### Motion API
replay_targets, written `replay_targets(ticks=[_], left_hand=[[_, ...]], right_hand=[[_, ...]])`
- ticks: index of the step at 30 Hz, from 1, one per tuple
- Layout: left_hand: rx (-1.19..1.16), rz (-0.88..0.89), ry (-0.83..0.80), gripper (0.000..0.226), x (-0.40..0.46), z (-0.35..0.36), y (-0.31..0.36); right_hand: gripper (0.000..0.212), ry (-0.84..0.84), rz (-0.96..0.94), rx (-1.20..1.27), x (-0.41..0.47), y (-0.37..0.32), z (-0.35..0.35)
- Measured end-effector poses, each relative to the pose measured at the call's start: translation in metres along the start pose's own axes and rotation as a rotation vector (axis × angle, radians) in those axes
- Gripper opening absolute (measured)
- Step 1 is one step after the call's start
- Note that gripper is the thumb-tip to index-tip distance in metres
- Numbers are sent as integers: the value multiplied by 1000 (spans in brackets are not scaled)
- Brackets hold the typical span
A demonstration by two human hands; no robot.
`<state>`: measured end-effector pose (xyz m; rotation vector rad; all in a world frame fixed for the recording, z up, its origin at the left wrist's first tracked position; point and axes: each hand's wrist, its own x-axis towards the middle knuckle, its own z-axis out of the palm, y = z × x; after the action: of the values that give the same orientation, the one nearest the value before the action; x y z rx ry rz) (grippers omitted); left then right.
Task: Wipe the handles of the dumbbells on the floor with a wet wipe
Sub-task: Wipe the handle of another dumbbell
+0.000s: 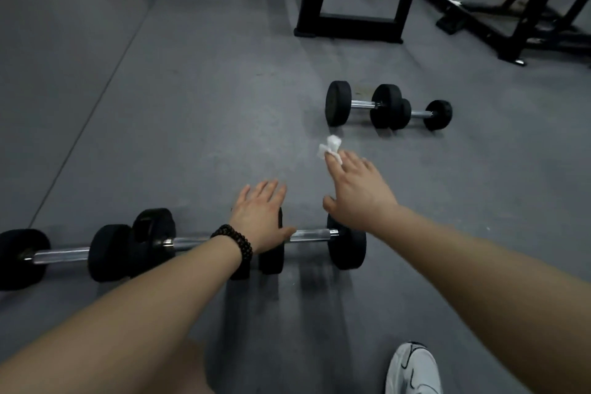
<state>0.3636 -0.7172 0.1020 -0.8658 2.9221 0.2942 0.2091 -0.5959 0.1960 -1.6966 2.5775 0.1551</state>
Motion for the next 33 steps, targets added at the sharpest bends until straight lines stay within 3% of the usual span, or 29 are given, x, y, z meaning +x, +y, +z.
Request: replay_targets(ticks=[7, 13, 20, 33], left_hand=[[49, -31, -57, 117, -16, 42, 6], [89, -45, 73, 114, -34, 67, 5], [30, -34, -68, 113, -33, 51, 0], [26, -91, -43, 121, -30, 65, 8]], right_hand=[[85, -88, 104, 184, -35, -21, 112], [88, -148, 146, 330, -37, -61, 171], [88, -179, -29, 345, -42, -74, 185], [93, -106, 32, 319, -21, -68, 204]])
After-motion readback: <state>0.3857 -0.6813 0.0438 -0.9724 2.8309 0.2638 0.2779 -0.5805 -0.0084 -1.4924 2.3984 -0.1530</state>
